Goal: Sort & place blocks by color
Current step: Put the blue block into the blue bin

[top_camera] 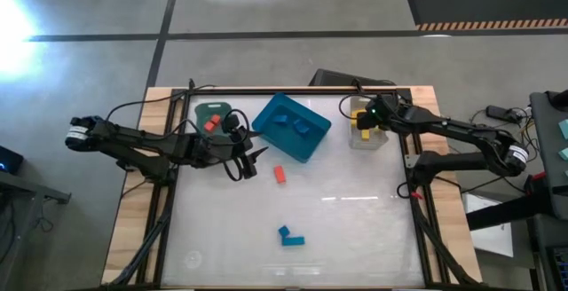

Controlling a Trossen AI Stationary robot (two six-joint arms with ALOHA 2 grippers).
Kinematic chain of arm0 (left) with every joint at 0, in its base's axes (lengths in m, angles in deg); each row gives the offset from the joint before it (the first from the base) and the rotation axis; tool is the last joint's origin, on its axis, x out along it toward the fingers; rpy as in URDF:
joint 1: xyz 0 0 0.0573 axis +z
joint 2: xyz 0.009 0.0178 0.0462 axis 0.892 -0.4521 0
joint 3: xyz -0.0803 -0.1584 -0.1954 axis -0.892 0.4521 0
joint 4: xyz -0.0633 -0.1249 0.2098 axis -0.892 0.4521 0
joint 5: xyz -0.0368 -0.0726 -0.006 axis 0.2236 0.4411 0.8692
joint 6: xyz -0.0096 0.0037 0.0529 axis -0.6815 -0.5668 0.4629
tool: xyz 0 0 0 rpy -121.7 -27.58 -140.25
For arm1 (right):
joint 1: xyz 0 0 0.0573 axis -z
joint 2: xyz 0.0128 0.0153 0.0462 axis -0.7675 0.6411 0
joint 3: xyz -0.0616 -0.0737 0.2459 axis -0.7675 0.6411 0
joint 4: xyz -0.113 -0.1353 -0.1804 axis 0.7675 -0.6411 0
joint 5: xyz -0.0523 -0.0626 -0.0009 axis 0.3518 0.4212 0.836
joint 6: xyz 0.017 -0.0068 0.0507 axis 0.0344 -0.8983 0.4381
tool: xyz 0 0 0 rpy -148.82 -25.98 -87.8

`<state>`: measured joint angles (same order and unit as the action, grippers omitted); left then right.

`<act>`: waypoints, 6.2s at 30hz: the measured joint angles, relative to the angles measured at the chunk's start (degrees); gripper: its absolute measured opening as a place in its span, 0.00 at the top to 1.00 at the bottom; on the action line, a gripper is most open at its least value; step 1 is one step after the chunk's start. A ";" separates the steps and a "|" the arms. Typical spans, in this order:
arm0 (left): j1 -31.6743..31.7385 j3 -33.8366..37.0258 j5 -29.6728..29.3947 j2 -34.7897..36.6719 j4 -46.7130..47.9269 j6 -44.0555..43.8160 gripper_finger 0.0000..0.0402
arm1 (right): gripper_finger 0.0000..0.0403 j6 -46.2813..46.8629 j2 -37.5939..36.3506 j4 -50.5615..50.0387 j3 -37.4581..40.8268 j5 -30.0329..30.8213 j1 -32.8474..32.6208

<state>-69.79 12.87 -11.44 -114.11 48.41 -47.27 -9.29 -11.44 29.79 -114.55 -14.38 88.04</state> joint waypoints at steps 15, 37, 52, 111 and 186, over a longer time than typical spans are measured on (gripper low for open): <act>-5.73 2.82 0.47 -0.77 2.97 -20.77 0.50 | 0.58 -7.02 -2.61 11.40 -1.12 -6.17 -12.15; -6.48 2.23 4.62 -15.99 2.80 -26.16 0.50 | 0.66 -1.20 -2.23 17.67 -1.15 -6.62 -43.15; -6.46 2.28 5.08 -16.26 2.79 -24.36 0.50 | 0.67 9.52 2.42 20.94 -1.15 -6.16 -54.28; -6.59 2.94 5.24 -4.53 3.02 -19.06 0.50 | 0.50 -43.24 55.56 28.19 -42.30 -19.94 -58.33; -6.44 3.64 -22.04 -1.76 -3.10 1.05 0.50 | 0.70 -36.42 48.81 22.25 -41.86 -12.63 -13.53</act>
<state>-76.23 16.51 -33.48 -115.87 45.31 -46.22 -45.72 37.38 52.04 -156.41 -27.01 74.51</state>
